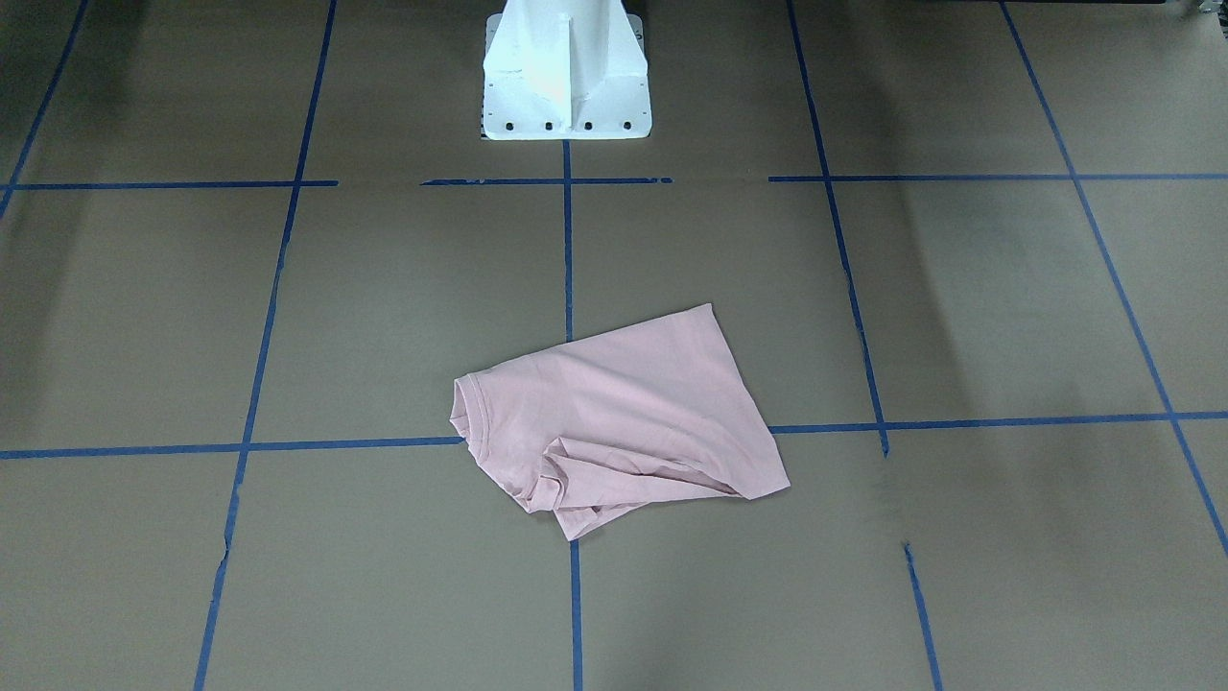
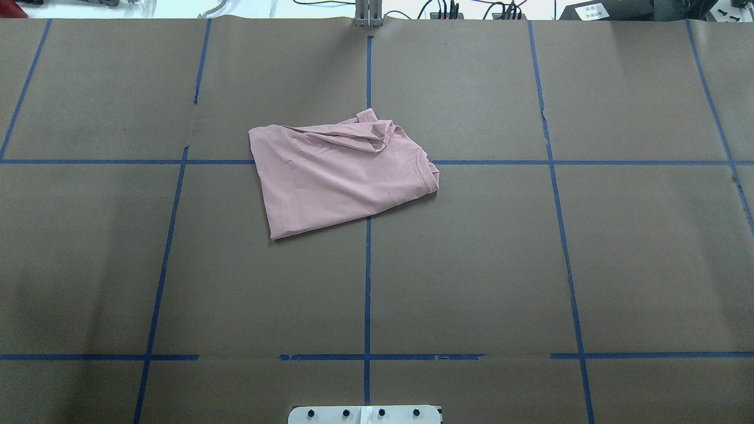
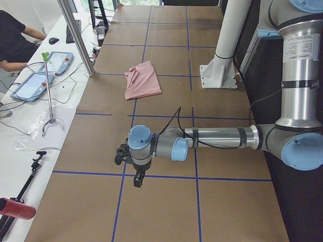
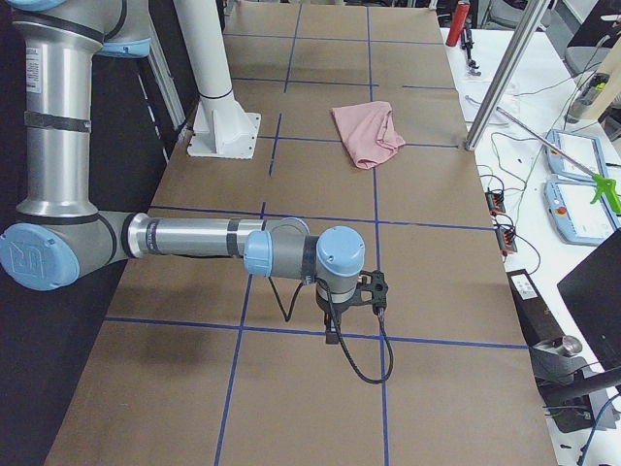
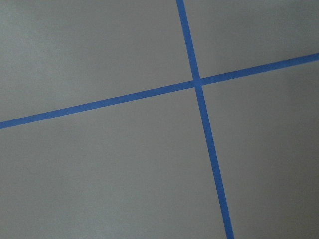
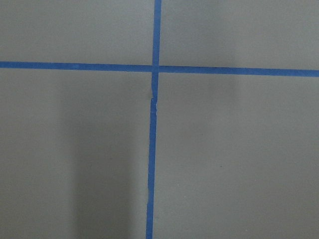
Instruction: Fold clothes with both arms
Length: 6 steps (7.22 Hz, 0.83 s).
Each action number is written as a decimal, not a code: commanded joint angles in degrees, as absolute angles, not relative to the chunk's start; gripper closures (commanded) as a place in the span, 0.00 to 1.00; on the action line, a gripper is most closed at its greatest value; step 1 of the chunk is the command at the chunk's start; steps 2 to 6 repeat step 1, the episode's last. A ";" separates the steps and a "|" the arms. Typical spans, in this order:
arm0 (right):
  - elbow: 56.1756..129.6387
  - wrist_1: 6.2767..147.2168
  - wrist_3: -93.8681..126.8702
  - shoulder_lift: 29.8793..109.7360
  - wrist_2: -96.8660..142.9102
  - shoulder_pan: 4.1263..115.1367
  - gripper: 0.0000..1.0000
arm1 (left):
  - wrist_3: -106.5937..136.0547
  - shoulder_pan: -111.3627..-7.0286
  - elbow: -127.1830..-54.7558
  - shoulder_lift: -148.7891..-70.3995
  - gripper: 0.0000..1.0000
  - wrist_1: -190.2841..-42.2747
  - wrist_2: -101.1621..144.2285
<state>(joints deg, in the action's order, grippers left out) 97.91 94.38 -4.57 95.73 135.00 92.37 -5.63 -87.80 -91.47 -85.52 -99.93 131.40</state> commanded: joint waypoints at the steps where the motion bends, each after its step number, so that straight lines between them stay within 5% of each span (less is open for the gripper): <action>1: 97.91 94.22 -4.57 95.71 135.00 92.37 0.00 | -5.63 -87.80 -91.41 -85.52 0.00 -99.93 131.40; 6: 97.91 94.22 -4.57 95.71 135.00 92.37 0.00 | -5.63 -87.80 -91.41 -85.52 0.00 -99.93 131.40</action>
